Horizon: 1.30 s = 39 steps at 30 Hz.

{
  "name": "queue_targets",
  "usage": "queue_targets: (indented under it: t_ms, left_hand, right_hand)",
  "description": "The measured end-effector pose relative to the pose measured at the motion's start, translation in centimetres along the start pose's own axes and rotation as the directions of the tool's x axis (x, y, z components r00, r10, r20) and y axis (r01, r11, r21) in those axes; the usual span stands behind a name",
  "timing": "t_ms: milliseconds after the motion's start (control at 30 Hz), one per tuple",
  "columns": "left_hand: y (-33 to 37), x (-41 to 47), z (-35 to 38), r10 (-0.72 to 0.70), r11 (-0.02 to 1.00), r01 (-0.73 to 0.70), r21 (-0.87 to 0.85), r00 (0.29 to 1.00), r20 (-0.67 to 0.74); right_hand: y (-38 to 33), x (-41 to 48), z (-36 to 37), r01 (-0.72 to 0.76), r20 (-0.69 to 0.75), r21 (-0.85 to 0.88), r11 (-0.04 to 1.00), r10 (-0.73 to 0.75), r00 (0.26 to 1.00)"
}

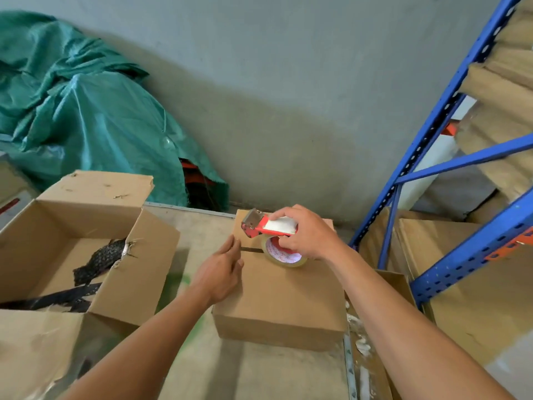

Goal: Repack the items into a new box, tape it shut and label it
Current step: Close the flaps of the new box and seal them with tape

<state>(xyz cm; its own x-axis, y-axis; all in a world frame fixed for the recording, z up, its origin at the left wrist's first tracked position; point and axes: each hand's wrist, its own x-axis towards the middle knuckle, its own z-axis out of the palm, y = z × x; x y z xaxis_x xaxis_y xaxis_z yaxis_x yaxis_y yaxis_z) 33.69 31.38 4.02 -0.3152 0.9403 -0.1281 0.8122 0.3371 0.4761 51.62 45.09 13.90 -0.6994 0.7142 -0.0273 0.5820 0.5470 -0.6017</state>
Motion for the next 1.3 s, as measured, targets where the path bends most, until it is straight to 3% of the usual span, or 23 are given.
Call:
queue_targets:
  t_ms: [200,333,400,467,533,667,867,1000,1067,1167,1300]
  left_hand:
    - [-0.2,0.1,0.6,-0.129,0.972,0.114,-0.204,0.99,-0.06]
    - [0.2,0.5,-0.6,-0.301,0.866,0.207,-0.455,0.943,-0.144]
    - [0.2,1.3,-1.3,-0.393,0.745,0.209,-0.633,0.905,-0.164]
    - [0.8,2.2,-2.2,-0.433,0.46,0.229,-0.858,0.901,0.009]
    - [1.8,2.7,-3.2,-0.388,0.16,0.303,-0.939,0.894,0.223]
    - [2.4,2.9,-4.3,-0.238,0.029,0.397,-0.917,0.894,0.379]
    - [1.4,3.4,-4.2,-0.179,-0.182,0.468,-0.865,0.849,0.497]
    - [1.1,3.7,-3.7,-0.16,-0.181,0.517,-0.836,0.824,0.544]
    - [0.9,4.0,-3.8,-0.2,-0.059,0.516,-0.854,0.832,0.517]
    - [0.8,4.7,-4.5,-0.313,0.217,0.452,-0.865,0.872,0.377]
    - [0.3,5.0,-5.0,-0.425,0.335,0.398,-0.854,0.873,0.24]
  right_hand:
    - [1.3,1.3,2.3,0.036,0.054,-0.005,0.999,-0.036,0.998]
    - [1.8,1.6,2.7,0.1,0.043,-0.129,0.987,-0.095,0.995]
    - [1.9,1.6,2.8,0.159,0.063,-0.201,0.967,-0.149,0.987]
    - [2.2,1.7,2.7,0.196,0.065,-0.221,0.955,-0.186,0.98]
    - [2.8,1.8,2.6,0.207,0.05,-0.205,0.957,-0.201,0.978]
    - [3.8,1.7,2.8,0.227,0.036,-0.15,0.962,-0.224,0.974]
    - [4.2,1.7,2.8,0.245,0.03,-0.114,0.963,-0.244,0.969]
    - [4.4,1.6,2.4,0.255,0.043,-0.102,0.961,-0.252,0.967]
    - [4.3,1.5,2.3,0.26,0.068,-0.122,0.958,-0.253,0.965]
    - [3.9,1.7,2.2,0.282,0.106,-0.154,0.947,-0.268,0.958]
    - [3.1,2.6,2.3,0.289,0.144,-0.166,0.943,-0.267,0.953]
